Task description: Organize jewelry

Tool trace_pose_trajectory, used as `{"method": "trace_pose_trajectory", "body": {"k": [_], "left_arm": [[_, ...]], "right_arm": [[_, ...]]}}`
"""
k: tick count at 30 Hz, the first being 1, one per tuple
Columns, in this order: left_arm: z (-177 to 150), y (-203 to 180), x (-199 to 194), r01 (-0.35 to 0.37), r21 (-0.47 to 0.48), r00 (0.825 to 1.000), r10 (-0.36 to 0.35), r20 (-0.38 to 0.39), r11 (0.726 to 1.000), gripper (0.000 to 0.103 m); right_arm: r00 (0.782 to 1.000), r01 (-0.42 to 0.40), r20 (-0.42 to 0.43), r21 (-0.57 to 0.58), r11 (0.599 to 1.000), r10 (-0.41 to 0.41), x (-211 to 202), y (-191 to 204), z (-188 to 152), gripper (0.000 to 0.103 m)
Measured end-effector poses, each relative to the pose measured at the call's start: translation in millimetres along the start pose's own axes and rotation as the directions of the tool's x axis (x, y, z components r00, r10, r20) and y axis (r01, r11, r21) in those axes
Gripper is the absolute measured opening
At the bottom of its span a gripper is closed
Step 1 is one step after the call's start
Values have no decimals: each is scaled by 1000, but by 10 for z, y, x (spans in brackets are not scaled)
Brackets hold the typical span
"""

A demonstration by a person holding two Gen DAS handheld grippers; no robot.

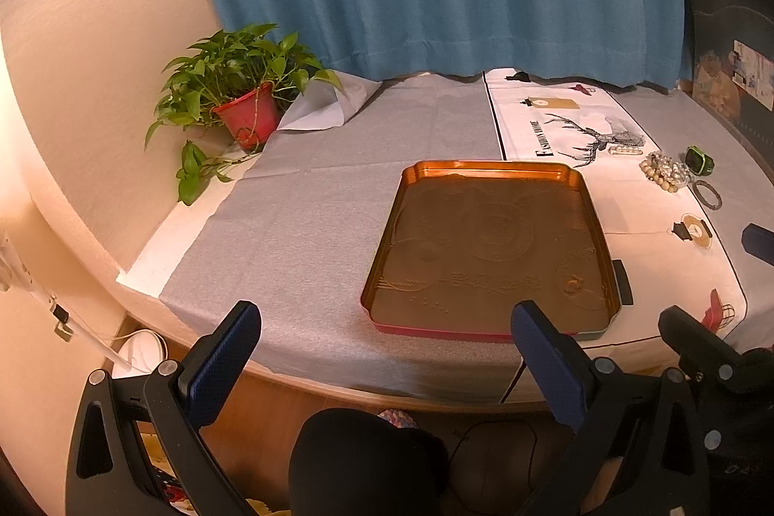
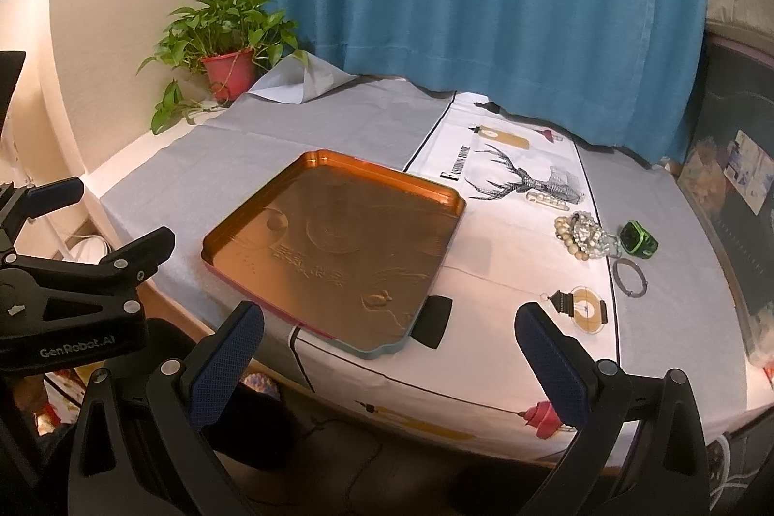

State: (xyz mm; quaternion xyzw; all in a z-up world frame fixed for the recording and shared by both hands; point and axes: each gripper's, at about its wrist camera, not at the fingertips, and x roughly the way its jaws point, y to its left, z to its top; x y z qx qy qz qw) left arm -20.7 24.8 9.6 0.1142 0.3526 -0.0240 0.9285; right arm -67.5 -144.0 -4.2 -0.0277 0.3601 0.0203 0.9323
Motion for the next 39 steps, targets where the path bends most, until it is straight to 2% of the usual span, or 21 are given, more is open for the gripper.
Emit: {"method": "trace_pose_trajectory", "body": {"k": [8, 16, 23, 30, 34, 39], "left_arm": [[17, -78, 87, -6, 29, 1000, 6, -15, 1000, 103], [161, -489, 180, 21, 82, 999, -18, -36, 996, 103], [341, -1061, 389, 129, 145, 988, -114, -107, 981, 103], [738, -1833, 747, 213, 192, 970, -185, -156, 958, 103], [1111, -2292, 1103, 234, 218, 966, -201, -163, 947, 103], [1505, -2834, 1754, 269, 304, 954, -209, -215, 914, 103]], "right_arm": [[1000, -7, -3, 34, 999, 7, 58, -100, -51, 103], [1000, 24, -5, 107, 994, -24, 117, -509, -162, 103], [993, 111, 10, 195, 975, -115, 124, -1262, -339, 103], [969, 247, -77, 308, 919, -234, 354, -2317, -528, 103], [961, 273, -135, 338, 901, -240, 658, -2786, -581, 103], [962, 250, -188, 340, 907, -195, 1096, -3085, -536, 103]]}}
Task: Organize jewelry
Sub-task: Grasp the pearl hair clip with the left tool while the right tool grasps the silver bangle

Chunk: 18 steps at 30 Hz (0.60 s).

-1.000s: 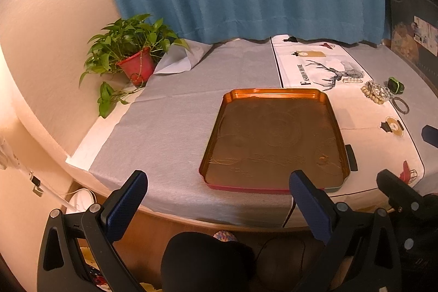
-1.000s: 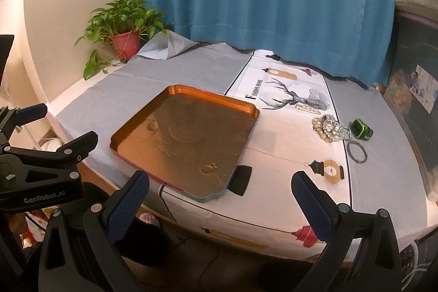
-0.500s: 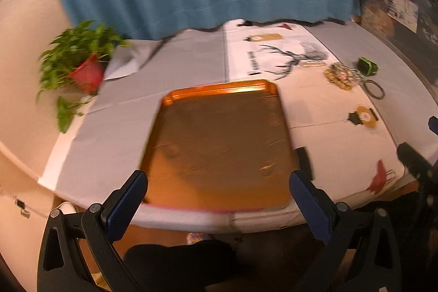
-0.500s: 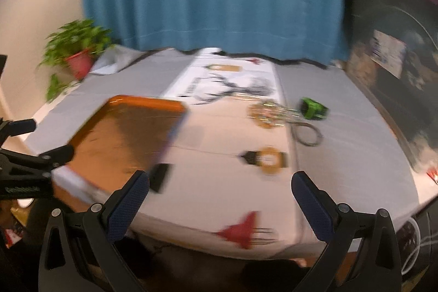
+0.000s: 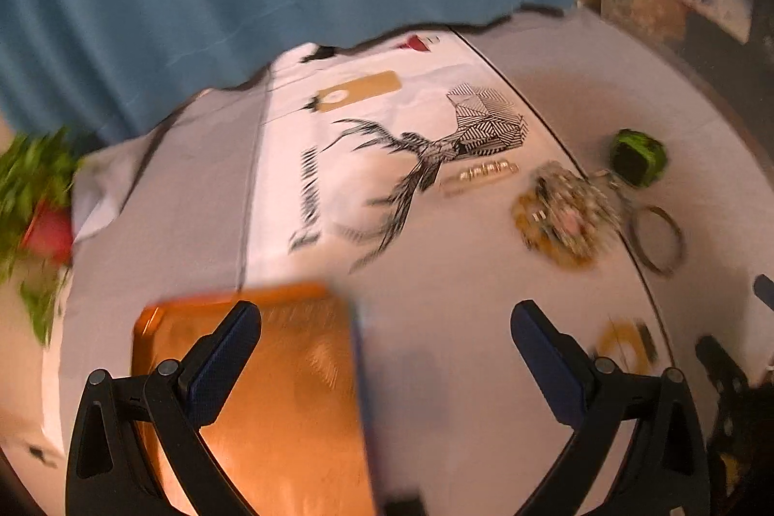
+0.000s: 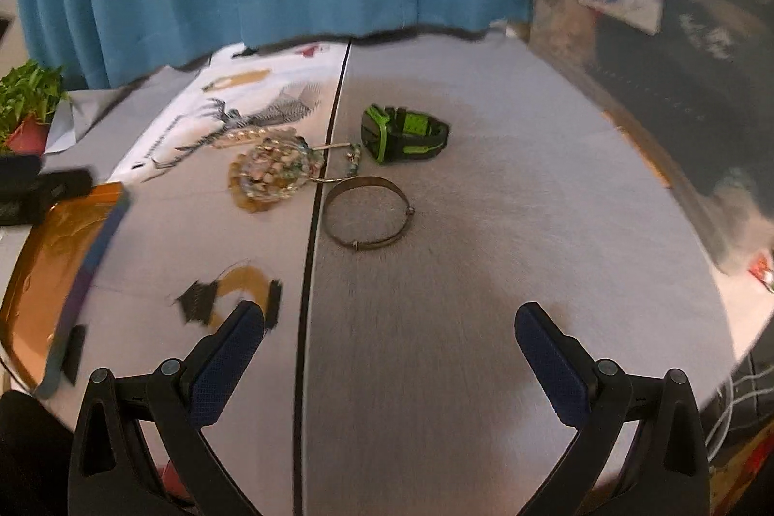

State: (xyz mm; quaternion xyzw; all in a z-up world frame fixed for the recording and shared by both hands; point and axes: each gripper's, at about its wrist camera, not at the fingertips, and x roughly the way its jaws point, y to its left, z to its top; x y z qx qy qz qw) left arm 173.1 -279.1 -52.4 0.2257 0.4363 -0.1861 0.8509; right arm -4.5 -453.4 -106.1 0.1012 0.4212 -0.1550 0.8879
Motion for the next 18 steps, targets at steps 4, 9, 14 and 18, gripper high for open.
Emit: {"method": "trace_pose_trajectory", "body": {"k": [4, 9, 14, 18], "left_arm": [[387, -75, 556, 9, 101, 999, -5, -37, 995, 103], [641, -156, 963, 114, 238, 992, -99, -77, 964, 103], [716, -404, 1133, 183, 341, 982, -156, -104, 922, 103], [777, -461, 1134, 327, 292, 944, -299, -136, 899, 15]], "right_arm": [[999, -11, -46, -31, 999, 10, 343, 37, 190, 103], [996, -13, -85, -80, 997, 6, 703, 100, 400, 103], [996, -30, -92, -88, 996, 22, 920, 91, 501, 103], [997, -36, -74, -95, 995, 29, 939, 101, 514, 90]]}}
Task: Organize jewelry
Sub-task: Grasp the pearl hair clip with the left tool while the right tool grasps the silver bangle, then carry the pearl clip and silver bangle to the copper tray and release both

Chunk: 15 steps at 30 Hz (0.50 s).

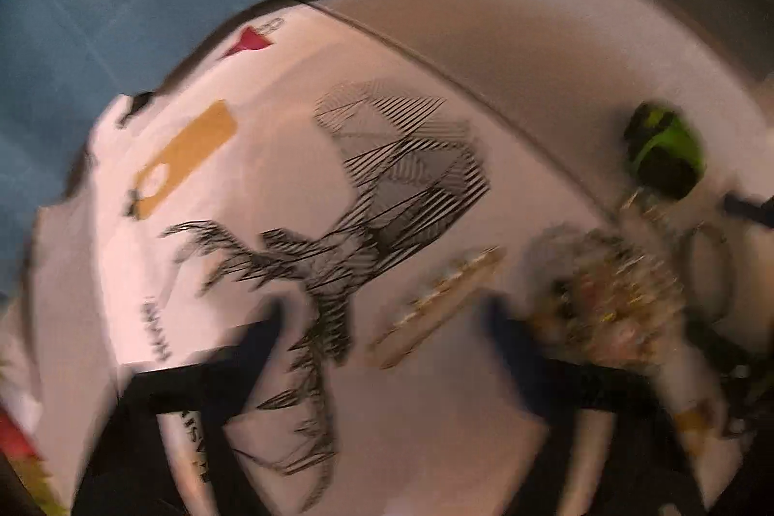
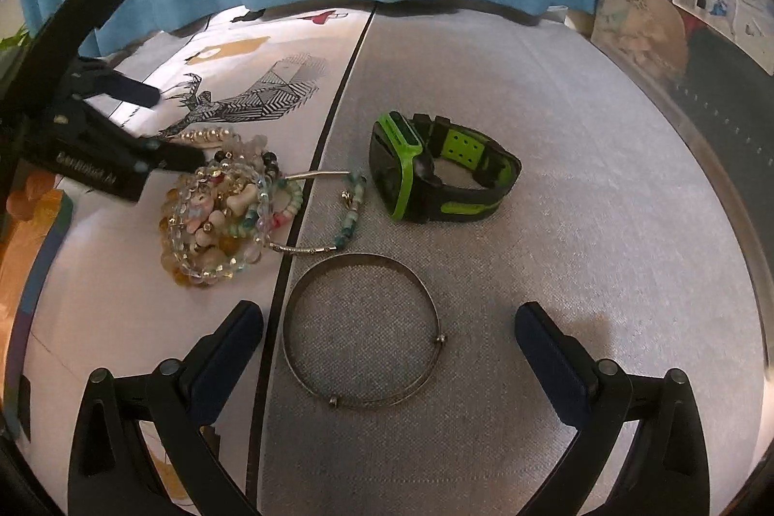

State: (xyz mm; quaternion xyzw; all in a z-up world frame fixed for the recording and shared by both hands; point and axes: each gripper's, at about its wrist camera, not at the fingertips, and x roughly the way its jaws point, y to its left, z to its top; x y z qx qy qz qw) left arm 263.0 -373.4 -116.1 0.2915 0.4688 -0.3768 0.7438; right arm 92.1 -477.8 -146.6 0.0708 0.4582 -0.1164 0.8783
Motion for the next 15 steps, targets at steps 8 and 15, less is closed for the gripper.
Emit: {"method": "trace_pose_trajectory", "body": {"k": [8, 15], "left_arm": [[-171, -51, -316, 29, -107, 999, -24, 45, 994, 9], [-549, -138, -1163, 67, -206, 979, -24, 202, 976, 9]], "right_arm": [[999, 16, 35, 52, 998, -18, -207, -44, -53, 60], [995, 28, 88, 140, 990, -40, -771, -153, -251, 60]]}}
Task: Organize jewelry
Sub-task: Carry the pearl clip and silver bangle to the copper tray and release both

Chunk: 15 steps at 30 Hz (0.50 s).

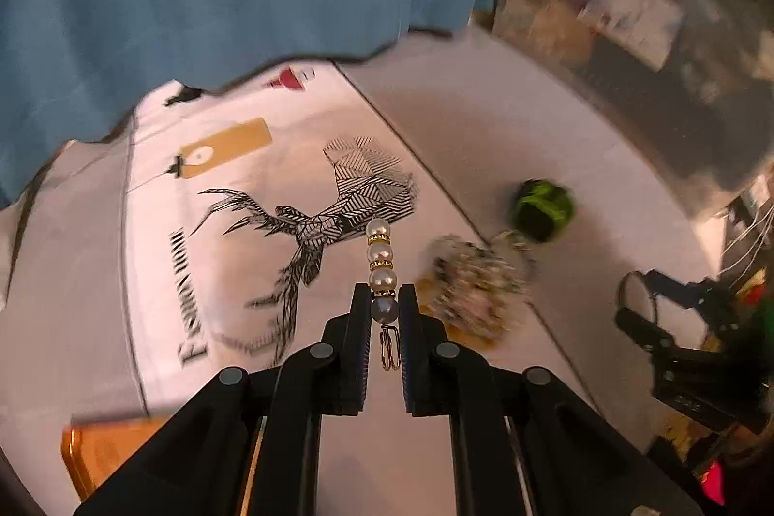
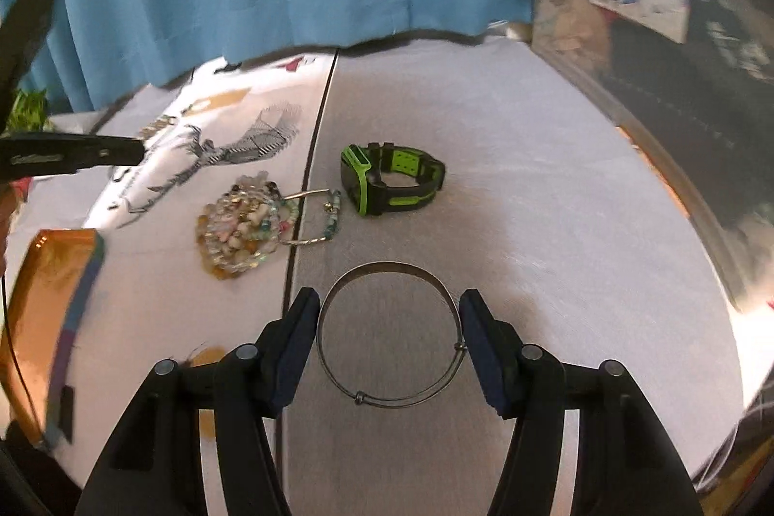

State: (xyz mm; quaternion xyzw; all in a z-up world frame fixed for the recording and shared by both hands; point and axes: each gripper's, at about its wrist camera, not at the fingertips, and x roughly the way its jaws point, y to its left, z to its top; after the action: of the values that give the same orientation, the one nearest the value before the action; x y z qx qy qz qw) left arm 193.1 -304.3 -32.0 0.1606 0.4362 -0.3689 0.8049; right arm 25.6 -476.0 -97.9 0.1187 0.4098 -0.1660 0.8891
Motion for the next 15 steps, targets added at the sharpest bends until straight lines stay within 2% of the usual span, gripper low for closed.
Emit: {"method": "trace_pose_trajectory", "body": {"k": [4, 7, 15], "left_arm": [[-243, -66, -429, 6, -39, 999, -4, 37, 999, 9], [-549, -113, -751, -3, -73, 999, 7, 50, 997, 9], [-1374, -32, -1420, -45, -190, 996, 60, 73, 981, 9]], "right_arm": [[1000, 5, 24, -2, 1000, -5, -369, 43, -105, 60], [999, -8, 40, -6, 1000, 9, -616, 140, -199, 60], [994, -67, 79, -82, 994, 73, -1228, 627, -619, 60]]}}
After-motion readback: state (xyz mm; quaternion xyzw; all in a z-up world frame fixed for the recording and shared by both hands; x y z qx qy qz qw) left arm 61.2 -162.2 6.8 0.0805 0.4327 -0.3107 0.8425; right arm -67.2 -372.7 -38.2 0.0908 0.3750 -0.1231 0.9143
